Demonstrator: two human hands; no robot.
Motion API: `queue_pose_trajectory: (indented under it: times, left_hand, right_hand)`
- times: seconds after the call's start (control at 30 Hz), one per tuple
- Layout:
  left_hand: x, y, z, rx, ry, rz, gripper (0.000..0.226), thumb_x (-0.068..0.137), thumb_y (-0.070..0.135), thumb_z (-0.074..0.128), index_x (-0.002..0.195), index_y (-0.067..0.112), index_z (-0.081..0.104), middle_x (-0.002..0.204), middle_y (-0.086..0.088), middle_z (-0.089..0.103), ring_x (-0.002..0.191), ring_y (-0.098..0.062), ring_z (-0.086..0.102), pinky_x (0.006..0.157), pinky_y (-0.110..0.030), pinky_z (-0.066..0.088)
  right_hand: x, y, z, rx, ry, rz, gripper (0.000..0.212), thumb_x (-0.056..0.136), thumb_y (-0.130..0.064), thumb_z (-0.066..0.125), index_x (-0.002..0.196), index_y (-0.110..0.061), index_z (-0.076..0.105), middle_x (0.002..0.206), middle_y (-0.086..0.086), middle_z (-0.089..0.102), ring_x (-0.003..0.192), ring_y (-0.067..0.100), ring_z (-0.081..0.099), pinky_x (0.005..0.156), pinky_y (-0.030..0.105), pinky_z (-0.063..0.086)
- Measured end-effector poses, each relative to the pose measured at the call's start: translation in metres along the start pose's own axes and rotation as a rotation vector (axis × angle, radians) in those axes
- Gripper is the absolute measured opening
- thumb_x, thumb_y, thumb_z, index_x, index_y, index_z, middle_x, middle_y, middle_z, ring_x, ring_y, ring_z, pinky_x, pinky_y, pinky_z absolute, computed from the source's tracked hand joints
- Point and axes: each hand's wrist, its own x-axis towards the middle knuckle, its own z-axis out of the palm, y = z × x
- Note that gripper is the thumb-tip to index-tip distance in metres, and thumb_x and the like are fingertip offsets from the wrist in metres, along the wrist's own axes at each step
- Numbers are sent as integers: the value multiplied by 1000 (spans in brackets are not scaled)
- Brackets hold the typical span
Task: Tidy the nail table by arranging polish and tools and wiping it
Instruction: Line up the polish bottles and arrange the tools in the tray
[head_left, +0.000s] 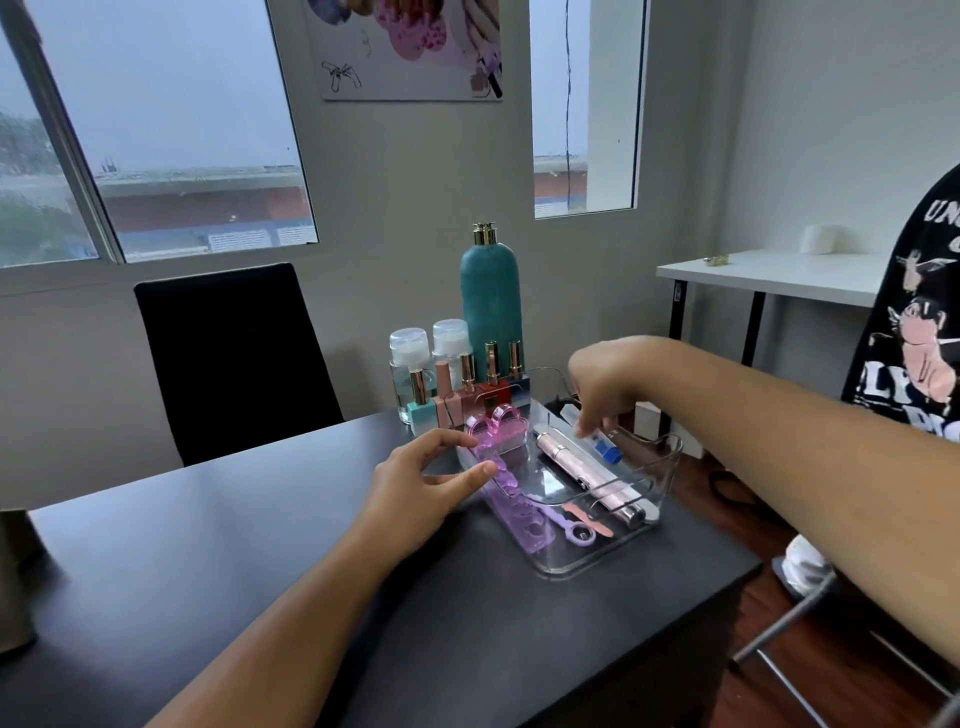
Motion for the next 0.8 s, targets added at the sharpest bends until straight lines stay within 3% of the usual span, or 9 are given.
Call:
queue_pose_trajectory:
  times: [0.13,0.33,0.43,0.57,0.7,0.8]
  left_hand:
    - [0,0,0,0,3,2,46,56,64,67,96,43,61,121,17,55,76,-1,70,80,-31,58]
    - [-1,2,0,0,9,2,49,55,65,67,97,41,62,120,18,55,76,-3,71,81,-33,58]
    - [-2,2,0,5,10,-4,49,54,66,66,97,43,62,121,17,54,76,-4,71,82,-36,58]
    - [-3,4,1,-4,9,-3,49,53,67,67,95,42,62,123,16,55,75,-3,71,83,-36,57]
    - [-3,4,0,1,5,-8,50,52,68,66,96,43,62,124,15,54,75,-2,71,83,-36,57]
    - [-3,4,0,2,1,-10,48,54,66,67,95,43,61,124,16,54,76,-2,71,84,-37,57]
  right_hand:
    - [1,-3,6,-59,-61,53,33,89,-28,63,67,-6,54,67,0,55,54,13,50,47,21,39]
    - [-6,-6,3,24,-82,-29,34,88,-32,64,61,-12,58,53,-4,57,42,9,47,32,11,35]
    - [-5,-17,12,34,-159,-66,29,86,-33,65,69,-10,63,63,-3,59,47,9,48,36,13,37]
    - [-2,-27,28,-25,-140,-104,31,87,-27,65,61,-12,56,62,-4,58,50,8,51,43,17,37]
    - [-3,-29,33,-79,-150,-94,35,86,-32,66,59,-12,55,61,-3,58,49,11,48,45,19,38]
    - [-5,-28,32,-59,-193,-89,37,84,-38,68,61,-11,57,71,0,67,48,11,49,43,18,39]
